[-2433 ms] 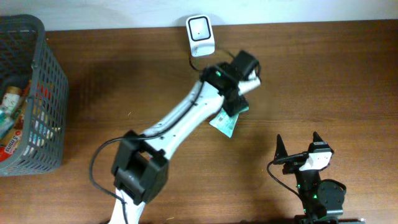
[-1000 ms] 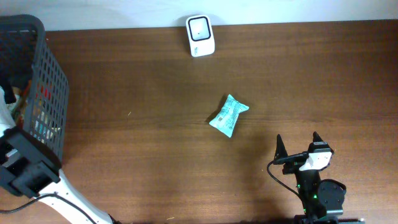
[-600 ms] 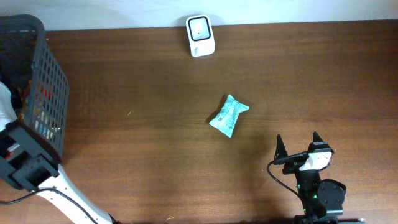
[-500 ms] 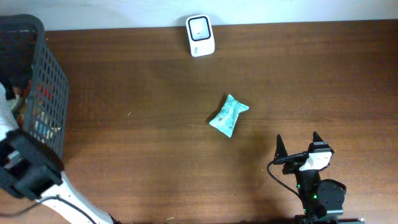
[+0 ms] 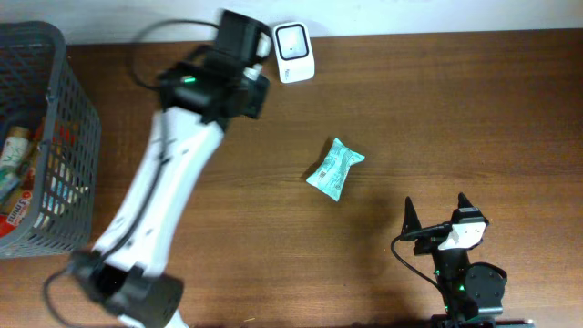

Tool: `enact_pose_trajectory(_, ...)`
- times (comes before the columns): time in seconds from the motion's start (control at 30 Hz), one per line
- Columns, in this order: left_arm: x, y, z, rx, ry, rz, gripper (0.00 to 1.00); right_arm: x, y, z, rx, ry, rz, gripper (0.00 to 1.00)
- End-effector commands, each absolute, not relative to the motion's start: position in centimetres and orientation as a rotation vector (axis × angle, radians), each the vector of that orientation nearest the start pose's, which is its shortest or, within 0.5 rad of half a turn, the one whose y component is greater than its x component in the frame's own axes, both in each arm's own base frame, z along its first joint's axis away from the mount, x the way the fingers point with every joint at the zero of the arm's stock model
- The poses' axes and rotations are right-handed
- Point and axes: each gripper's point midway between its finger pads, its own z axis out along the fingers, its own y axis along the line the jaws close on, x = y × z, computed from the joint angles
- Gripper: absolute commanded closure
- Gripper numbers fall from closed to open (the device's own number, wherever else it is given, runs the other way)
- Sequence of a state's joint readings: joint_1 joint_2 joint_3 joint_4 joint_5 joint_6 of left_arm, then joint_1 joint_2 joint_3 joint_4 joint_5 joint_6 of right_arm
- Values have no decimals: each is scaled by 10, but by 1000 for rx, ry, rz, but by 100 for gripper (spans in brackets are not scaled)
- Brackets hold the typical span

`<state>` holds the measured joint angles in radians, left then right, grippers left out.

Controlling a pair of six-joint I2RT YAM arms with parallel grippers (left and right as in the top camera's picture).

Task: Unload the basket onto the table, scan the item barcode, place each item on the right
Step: 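Place the green tissue pack left of the blue bag with the left gripper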

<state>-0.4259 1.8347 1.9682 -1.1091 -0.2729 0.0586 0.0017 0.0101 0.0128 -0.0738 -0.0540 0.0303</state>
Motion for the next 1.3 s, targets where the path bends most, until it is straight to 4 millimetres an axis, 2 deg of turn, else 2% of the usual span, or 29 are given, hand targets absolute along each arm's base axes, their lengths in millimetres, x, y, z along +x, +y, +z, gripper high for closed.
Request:
enact_pose_trajectory(0.0, 433, -176, 179, 581, 2616, 222, 100, 246, 12, 157, -18, 1644, 87, 1)
enact_pose_trajectory(0.1, 422, -215, 113, 727, 2736, 145, 100, 246, 12, 157, -18, 1644, 86, 1)
enact_pose_trajectory(0.17, 404, -242, 72, 828, 2820, 49, 100, 246, 12, 157, -18, 1644, 86, 1)
enact_pose_trajectory(0.2, 397, -252, 65, 860, 2838, 4, 100, 246, 12, 157, -18, 1644, 87, 1)
enact_pose_trajectory(0.27, 387, -267, 63, 902, 2839, -48, 100, 246, 12, 157, -18, 1644, 87, 1)
enact_pose_trajectory(0.4, 378, -280, 63, 951, 2825, -52, 100, 246, 12, 157, -18, 1644, 86, 1)
enact_pose_trajectory(0.5, 374, -284, 63, 962, 2830, -82, 51, 246, 12, 157, -18, 1644, 87, 1)
enact_pose_trajectory(0.53, 374, -284, 63, 970, 2825, -80, 24, 246, 12, 157, -18, 1644, 87, 1)
enact_pose_trajectory(0.57, 376, -283, 65, 972, 2817, -69, 11, 246, 12, 157, -18, 1644, 87, 1)
enact_pose_trajectory(0.6, 389, -276, 82, 934, 2788, -26, 0, 246, 12, 157, -18, 1644, 86, 1)
enact_pose_trajectory(0.63, 406, -267, 113, 876, 2738, 6, 1, 246, 12, 157, -18, 1644, 87, 1)
enact_pose_trajectory(0.67, 425, -256, 153, 802, 2670, 36, 1, 246, 12, 157, -18, 1644, 86, 1)
enact_pose_trajectory(0.73, 452, -229, 235, 649, 2520, 83, 1, 246, 12, 157, -18, 1644, 87, 1)
enact_pose_trajectory(0.77, 460, -211, 285, 559, 2428, 64, 1, 246, 12, 157, -18, 1644, 87, 1)
enact_pose_trajectory(0.83, 465, -171, 346, 470, 2312, 91, 1, 246, 12, 157, -18, 1644, 87, 1)
enact_pose_trajectory(0.9, 469, -93, 392, 212, 2236, 214, 1, 246, 12, 157, -18, 1644, 87, 1)
enact_pose_trajectory(0.93, 466, -36, 414, -39, 2187, 275, 1, 246, 12, 157, -18, 1644, 87, 1)
enact_pose_trajectory(0.97, 460, 1, 425, -181, 2155, 303, 1, 246, 12, 157, -18, 1644, 87, 1)
enact_pose_trajectory(1.03, 424, 117, 439, -654, 2043, 439, 1, 246, 12, 157, -18, 1644, 87, 1)
enact_pose_trajectory(1.1, 395, 188, 428, -853, 2032, 550, 1, 246, 12, 157, -18, 1644, 87, 1)
enact_pose_trajectory(1.17, 367, 242, 406, -1001, 2072, 648, 1, 246, 12, 157, -18, 1644, 86, 1)
enact_pose_trajectory(1.23, 343, 285, 377, -1126, 2131, 726, 0, 246, 12, 157, -18, 1644, 87, 1)
enact_pose_trajectory(1.27, 339, 301, 363, -1170, 2145, 746, 1, 246, 12, 157, -18, 1644, 86, 1)
